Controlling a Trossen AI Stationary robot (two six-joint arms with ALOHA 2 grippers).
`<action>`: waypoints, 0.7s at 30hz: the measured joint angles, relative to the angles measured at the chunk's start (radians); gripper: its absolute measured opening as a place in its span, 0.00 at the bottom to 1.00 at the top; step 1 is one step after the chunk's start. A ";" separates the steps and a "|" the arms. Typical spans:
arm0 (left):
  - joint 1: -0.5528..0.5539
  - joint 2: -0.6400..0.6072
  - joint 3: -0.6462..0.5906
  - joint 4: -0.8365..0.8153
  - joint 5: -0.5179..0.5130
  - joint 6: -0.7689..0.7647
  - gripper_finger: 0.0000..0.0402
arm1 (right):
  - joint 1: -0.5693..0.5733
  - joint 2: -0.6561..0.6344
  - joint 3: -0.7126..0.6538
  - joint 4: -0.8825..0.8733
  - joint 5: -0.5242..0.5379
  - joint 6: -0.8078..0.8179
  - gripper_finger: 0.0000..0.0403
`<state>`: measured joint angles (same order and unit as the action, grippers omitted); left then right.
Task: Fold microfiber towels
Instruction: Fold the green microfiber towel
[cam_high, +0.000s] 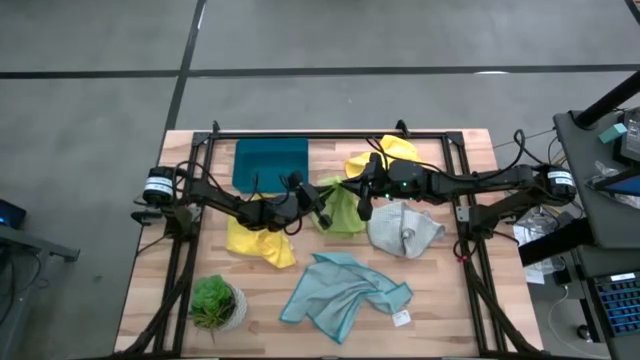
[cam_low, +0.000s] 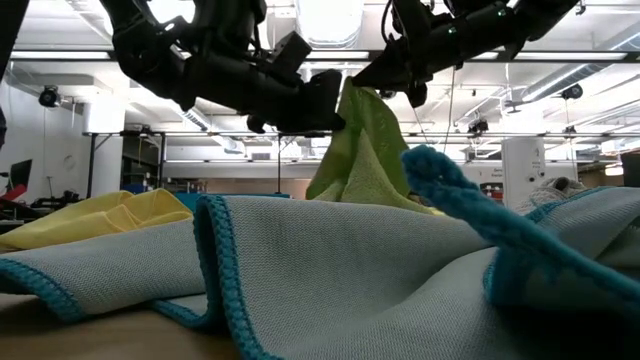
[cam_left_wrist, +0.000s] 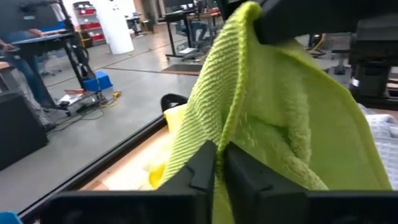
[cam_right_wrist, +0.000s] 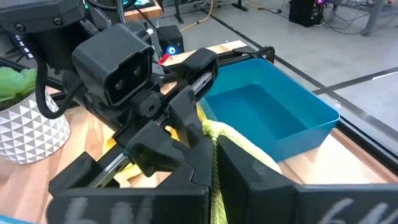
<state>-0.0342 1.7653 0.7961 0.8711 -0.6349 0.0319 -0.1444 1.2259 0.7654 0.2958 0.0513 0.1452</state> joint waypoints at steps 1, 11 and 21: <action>-0.001 0.000 0.000 -0.001 0.015 0.000 0.02 | 0.000 0.000 0.000 0.000 0.000 0.001 0.02; -0.013 -0.229 0.019 -0.533 0.313 -0.134 0.00 | 0.000 0.002 0.000 -0.157 -0.002 0.004 0.07; -0.011 -0.372 0.013 -0.757 0.500 -0.317 0.00 | 0.000 0.042 0.000 -0.328 -0.012 0.042 0.39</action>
<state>-0.0457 1.3933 0.8089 0.1143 -0.1349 -0.2849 -0.1444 1.2683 0.7654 -0.0322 0.0389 0.1867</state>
